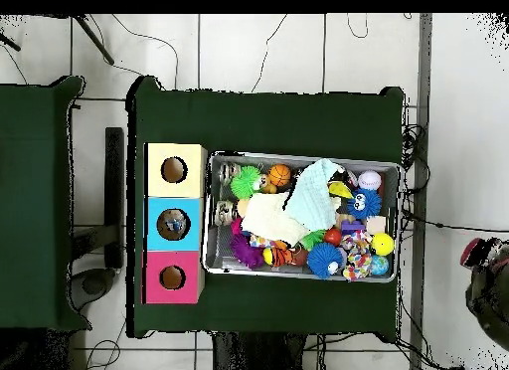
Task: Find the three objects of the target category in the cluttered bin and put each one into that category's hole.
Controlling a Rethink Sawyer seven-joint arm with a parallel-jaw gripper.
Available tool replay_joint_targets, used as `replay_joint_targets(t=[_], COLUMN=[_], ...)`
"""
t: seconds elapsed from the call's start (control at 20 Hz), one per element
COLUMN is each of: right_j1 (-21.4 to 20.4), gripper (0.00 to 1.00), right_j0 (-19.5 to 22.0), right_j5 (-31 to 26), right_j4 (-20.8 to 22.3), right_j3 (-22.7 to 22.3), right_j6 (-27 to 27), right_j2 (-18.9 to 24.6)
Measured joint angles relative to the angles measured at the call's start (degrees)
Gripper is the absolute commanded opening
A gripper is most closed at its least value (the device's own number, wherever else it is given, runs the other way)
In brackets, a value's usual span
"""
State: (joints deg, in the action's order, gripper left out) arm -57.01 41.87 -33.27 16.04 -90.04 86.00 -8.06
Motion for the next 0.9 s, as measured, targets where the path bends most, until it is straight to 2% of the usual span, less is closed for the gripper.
replay_joint_targets(t=[0.3, 0.5, 0.75, 0.9], right_j1=[0.74, 0.35, 0.89, 2.18], gripper=[0.00, 0.00, 0.00, 0.00], right_j0=[-0.83, 1.10, 5.76, 6.42], right_j5=[4.16, 4.79, 8.18, 10.55], right_j4=[6.69, 6.91, 7.26, 8.77], right_j3=[-0.73, -2.40, -5.11, -5.27], right_j6=[-0.05, -0.05, -0.05, -0.05], right_j2=[1.10, 4.90, 11.39, 12.73])
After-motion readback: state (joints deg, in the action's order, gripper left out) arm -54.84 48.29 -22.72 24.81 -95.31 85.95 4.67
